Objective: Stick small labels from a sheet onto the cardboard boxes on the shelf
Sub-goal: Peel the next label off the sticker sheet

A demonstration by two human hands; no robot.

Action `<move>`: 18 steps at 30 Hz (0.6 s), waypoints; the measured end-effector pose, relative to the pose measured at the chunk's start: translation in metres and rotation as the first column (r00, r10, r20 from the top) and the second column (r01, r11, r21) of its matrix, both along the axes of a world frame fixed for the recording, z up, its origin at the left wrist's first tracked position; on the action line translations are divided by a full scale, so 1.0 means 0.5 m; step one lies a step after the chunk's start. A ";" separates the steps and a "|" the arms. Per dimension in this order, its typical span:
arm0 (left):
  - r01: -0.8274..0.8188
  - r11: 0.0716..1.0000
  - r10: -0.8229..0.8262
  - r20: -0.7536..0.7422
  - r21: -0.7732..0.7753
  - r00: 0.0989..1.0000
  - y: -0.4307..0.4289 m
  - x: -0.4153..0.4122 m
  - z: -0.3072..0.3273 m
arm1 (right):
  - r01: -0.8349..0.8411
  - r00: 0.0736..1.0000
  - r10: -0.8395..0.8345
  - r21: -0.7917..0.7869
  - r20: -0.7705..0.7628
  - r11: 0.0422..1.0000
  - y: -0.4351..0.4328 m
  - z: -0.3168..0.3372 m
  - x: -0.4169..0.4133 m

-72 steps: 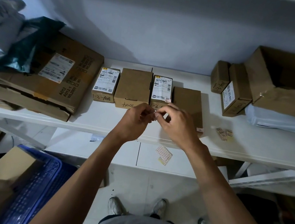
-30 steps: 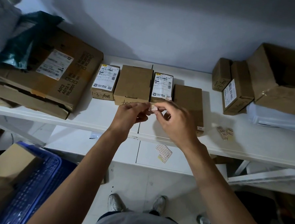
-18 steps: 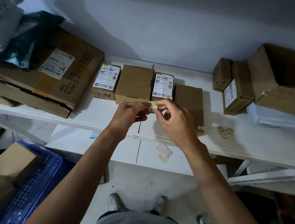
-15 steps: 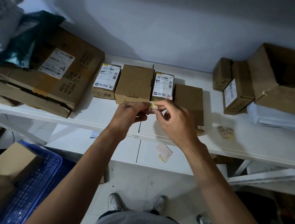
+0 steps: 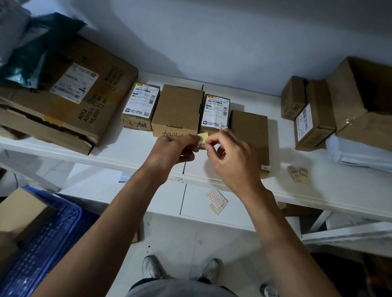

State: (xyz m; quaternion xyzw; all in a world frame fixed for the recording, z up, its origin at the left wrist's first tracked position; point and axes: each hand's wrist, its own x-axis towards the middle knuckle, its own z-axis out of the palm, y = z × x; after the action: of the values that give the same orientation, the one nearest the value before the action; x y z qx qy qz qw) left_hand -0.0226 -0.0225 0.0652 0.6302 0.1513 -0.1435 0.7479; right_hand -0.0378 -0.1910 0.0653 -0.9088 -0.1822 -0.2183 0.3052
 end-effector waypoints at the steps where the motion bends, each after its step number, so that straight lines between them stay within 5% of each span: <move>1: -0.003 1.000 0.003 -0.002 0.010 1.000 -0.001 0.000 0.000 | -0.001 1.000 0.002 0.005 -0.024 1.000 0.000 -0.001 0.001; 12: -0.044 0.993 0.044 0.000 0.110 0.999 0.001 0.000 -0.026 | 0.085 0.920 0.078 0.390 -0.383 0.917 0.001 -0.013 0.016; 18: -0.008 0.992 0.006 0.016 0.124 1.000 -0.001 0.000 -0.039 | 0.148 0.874 0.102 0.460 -0.474 0.875 -0.002 -0.026 0.022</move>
State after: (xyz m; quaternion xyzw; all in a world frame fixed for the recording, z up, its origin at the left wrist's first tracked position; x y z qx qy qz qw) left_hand -0.0227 -0.0228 0.0459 0.6760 0.1564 -0.1262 0.7089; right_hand -0.0269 -0.1920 0.0523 -0.8309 -0.0283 -0.0260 0.5551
